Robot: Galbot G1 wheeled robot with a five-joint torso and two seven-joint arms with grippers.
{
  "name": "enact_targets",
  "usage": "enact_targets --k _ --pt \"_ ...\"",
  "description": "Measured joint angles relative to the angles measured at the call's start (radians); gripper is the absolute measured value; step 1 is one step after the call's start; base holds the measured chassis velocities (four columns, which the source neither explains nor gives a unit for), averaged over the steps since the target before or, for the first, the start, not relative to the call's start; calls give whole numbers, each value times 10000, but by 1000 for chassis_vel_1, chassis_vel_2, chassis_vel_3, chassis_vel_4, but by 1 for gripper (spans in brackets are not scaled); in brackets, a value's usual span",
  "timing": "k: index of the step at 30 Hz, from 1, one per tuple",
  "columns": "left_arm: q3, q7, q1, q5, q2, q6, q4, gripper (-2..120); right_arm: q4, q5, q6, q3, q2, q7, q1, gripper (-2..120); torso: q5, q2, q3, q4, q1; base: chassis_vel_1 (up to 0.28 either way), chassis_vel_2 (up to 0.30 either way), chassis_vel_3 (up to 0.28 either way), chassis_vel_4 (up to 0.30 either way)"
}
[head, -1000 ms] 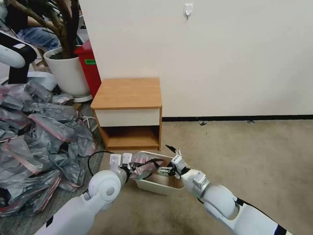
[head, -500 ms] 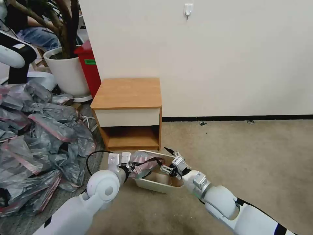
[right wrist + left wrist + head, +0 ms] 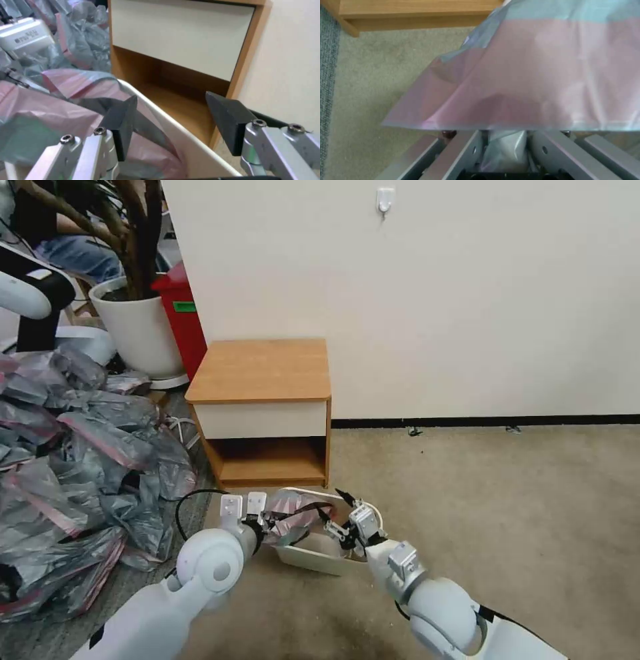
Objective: Pick up the garbage bag from the table and place it over the trash can.
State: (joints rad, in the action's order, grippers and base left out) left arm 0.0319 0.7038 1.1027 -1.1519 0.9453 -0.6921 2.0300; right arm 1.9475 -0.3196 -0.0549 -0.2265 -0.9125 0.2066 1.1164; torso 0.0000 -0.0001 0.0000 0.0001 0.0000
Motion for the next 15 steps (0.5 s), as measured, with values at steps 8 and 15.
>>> enact_targets --k 8,15 --pt "-3 -9 -112 -8 -24 14 -4 3 -70 60 47 -88 40 -16 119 58 0 0 0 -1 0 0 0 0 0" --pt "-43 -17 -62 -17 44 23 -1 3 -308 211 116 -143 -23 -38 -84 58 0 0 0 -1 0 0 0 0 0"
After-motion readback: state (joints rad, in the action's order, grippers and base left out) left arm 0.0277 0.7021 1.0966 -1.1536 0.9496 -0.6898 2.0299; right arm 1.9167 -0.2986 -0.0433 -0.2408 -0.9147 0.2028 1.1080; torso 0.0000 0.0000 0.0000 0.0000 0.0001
